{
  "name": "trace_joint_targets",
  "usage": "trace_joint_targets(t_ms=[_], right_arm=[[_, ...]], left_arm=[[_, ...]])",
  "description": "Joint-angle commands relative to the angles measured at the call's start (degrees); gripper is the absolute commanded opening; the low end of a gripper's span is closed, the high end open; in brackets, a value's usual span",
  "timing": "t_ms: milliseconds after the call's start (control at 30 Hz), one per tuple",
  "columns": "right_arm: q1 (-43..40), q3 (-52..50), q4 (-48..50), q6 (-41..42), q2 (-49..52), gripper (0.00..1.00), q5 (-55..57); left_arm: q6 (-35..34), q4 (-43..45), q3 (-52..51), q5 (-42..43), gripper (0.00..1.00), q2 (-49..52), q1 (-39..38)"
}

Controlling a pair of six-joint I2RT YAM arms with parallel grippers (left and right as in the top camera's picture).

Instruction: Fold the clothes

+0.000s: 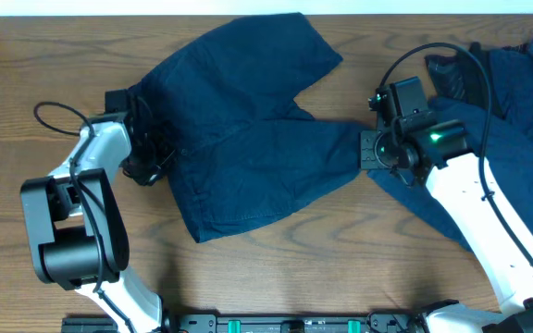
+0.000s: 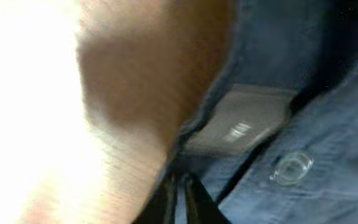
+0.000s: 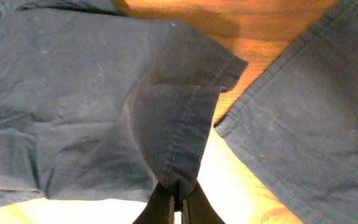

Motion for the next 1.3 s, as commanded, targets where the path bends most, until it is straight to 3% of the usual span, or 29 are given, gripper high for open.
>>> trace_joint_targets(t_ms=[0,167,400,467,533,800,967,1267], right_arm=[[0.83,0.31,0.26,1.22,-0.20,0.01,-0.35],[0.81,0.31,0.26,1.20,-0.20,0.01,-0.17],[0.76,0.31,0.42,1.20,-0.20,0.04,-0.17],[0.76,0.31,0.42,1.18,-0.20,0.08,-0.15],[0.76,0.31,0.39,0.96,-0.20,0.08,-0.15],[0.76,0.31,-0.02,-0.55,-0.20,0.09,-0.13],[0.76,0.24,0.00,-0.50,-0.20,0.09,-0.13],[0.76,0.24,-0.55,-0.52,-0.20,0.09,-0.15]], left_arm=[[1.92,-8.83,3.96,-2.51,0.11,0.17,0.20],[2.38,-21.42,5.51,-2.51,0.11,-3.67,-0.02],[0.00,-25.33,1.81,-1.53,0.17,-14.16,-6.40],[-3.67,-25.20,-0.76,-1.51,0.31,-16.72,-9.16],[-8.15,-24.55,-4.17,-1.51,0.37,-18.73,-11.65],[-22.34,-14.45,-21.81,1.05,0.38,-25.07,-18.64],[-25.59,-6.75,-28.74,4.28,0.38,-27.74,-19.76],[-28.83,4.11,-33.51,-1.07,0.38,-27.82,-19.74]])
